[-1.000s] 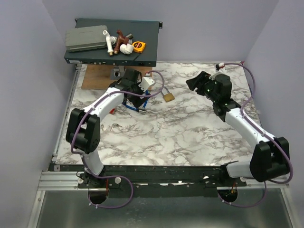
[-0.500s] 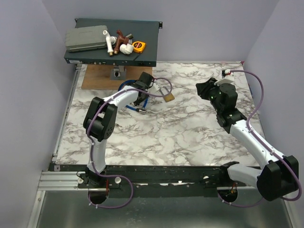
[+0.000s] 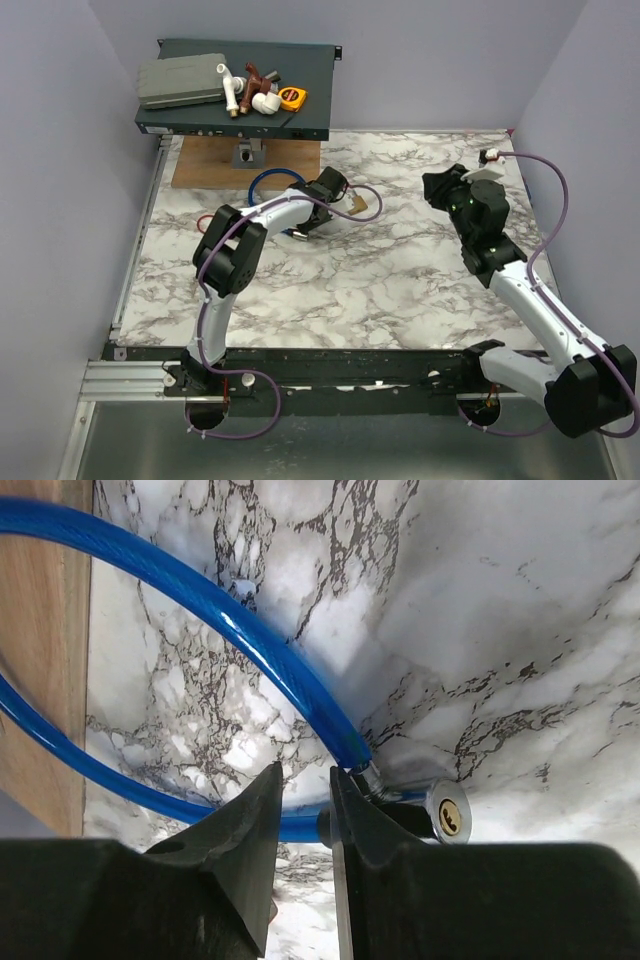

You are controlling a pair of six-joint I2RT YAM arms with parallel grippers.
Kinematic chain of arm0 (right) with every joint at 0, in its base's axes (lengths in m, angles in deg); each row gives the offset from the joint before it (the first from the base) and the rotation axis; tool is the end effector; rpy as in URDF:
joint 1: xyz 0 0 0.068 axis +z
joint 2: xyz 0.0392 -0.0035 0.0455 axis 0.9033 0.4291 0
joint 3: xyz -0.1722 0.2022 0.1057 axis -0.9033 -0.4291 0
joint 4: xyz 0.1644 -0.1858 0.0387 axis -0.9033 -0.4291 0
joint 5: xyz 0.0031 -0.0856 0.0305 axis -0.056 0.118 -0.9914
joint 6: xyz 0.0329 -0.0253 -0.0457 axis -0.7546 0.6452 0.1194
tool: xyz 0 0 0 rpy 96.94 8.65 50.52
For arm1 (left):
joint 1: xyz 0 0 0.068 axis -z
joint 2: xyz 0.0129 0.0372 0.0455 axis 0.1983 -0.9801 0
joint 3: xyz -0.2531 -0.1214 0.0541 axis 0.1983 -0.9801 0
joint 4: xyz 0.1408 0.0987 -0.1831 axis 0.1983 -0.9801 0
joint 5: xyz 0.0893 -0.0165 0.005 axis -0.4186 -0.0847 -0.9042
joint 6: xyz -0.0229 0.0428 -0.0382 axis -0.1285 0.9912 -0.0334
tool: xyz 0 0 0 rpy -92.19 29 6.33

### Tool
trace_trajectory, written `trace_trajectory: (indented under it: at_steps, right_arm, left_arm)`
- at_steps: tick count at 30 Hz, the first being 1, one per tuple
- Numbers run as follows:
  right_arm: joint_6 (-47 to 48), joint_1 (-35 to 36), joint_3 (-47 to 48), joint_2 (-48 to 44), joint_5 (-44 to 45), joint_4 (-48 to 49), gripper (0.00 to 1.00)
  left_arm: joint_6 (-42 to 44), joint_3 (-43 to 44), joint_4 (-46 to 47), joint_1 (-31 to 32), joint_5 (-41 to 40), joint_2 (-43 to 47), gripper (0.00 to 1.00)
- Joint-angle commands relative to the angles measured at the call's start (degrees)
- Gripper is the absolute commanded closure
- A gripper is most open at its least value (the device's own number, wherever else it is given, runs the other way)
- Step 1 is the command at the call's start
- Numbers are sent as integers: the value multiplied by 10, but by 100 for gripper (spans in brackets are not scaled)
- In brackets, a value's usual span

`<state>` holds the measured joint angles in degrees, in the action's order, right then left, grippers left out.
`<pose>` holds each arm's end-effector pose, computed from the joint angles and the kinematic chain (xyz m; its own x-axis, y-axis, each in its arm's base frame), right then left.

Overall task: Unlock with the key
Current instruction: Move the lock to the center of the board.

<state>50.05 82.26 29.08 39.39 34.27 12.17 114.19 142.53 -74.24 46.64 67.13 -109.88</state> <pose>0.2403 0.0677 0.3416 -0.1429 0.4421 -0.8855 -0.0681 0.8882 0.4544 0.3691 -0.2424 0.1731 -0.4543 0.8656 -0.2107 0.7463 0.4989 0.4406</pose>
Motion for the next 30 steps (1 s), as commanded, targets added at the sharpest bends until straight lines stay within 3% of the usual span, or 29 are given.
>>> trace_trajectory:
  at_steps: [1,12,20,23,26,30]
  right_arm:
    - [8,3,-11,-16,29,-19,73]
    - [5,3,-15,-33,53,-39,73]
    - [-6,3,-4,-26,85,-59,72]
    - [-7,3,5,-17,88,-62,72]
    - [-7,3,13,-4,84,-60,71]
    - [-11,3,24,23,53,-53,71]
  left_arm:
    - [-8,15,-40,-3,44,-12,75]
    - [-2,-11,-66,46,233,36,74]
    - [-37,-21,-87,92,320,54,71]
    - [-51,-14,-107,97,360,74,65]
    - [-59,14,-146,87,383,110,52]
    - [-57,64,-220,43,412,180,41]
